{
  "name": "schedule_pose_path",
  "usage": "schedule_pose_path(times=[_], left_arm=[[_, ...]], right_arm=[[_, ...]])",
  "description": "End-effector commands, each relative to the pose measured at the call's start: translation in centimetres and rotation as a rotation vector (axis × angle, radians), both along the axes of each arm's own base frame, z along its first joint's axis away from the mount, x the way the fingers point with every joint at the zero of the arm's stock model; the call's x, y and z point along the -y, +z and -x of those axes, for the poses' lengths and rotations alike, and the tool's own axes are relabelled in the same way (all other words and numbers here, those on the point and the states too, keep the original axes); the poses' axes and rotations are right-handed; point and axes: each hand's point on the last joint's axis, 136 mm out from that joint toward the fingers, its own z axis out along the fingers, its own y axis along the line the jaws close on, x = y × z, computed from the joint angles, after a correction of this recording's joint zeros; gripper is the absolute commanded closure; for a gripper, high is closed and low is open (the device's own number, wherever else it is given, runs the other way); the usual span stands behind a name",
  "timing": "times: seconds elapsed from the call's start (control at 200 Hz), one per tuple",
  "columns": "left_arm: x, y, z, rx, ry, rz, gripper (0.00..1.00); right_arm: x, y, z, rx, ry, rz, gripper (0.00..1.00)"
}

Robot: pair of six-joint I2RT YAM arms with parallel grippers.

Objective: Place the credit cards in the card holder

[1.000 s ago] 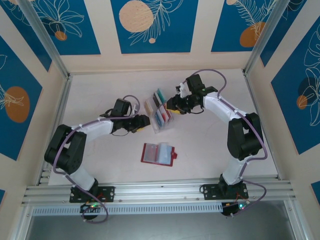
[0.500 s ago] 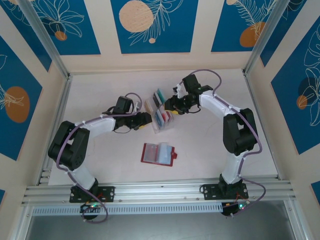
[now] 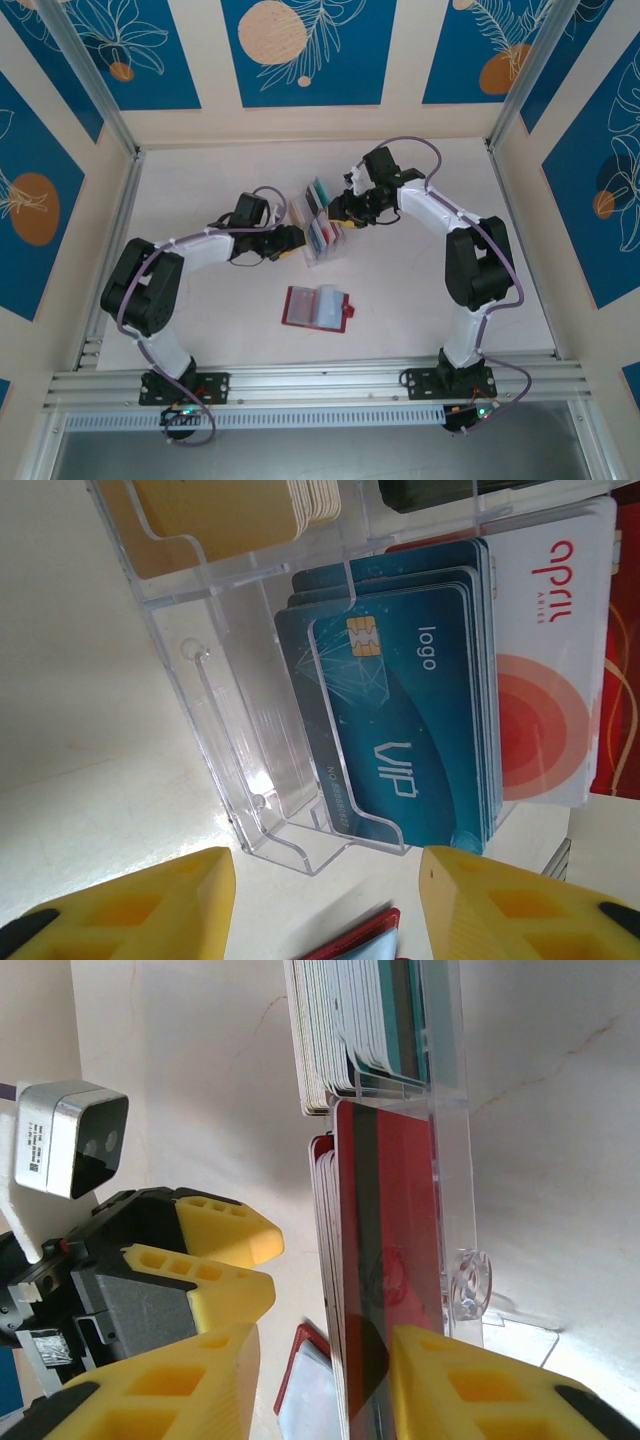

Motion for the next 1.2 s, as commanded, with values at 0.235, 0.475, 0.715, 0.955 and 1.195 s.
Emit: schedule_pose_path(times=[0.235,0.475,0.715,0.955,1.195], left_arm=[[1.0,0.6,-0.2,0.016,-0.025,0.02,0.49],[1.0,0.5,0.0,0.015,-0.029,0.018,0.49],[0.9,0.4,0.2,0.013,-0.028,0.014,0.49],[0.6,1.1,0.3,0.029,-0.029,0.009,0.49],[-0.2,2.1,1.2,0.058,-0.032,-0.019,0.49]], right_arm=[[0.0,2.2,0.5,0.026,0.014,-0.032,0.74],[0.3,2.4,0.5,0.03,0.004,-0.019,0.77],[1.4,2.8,0.2,0.047,-0.024,0.026,0.8],[2.4,2.6,0.0,0.053,-0.052,0.083,0.86],[4.1,2.9,-0.3,0.081,-0.117,0.182,0.95]])
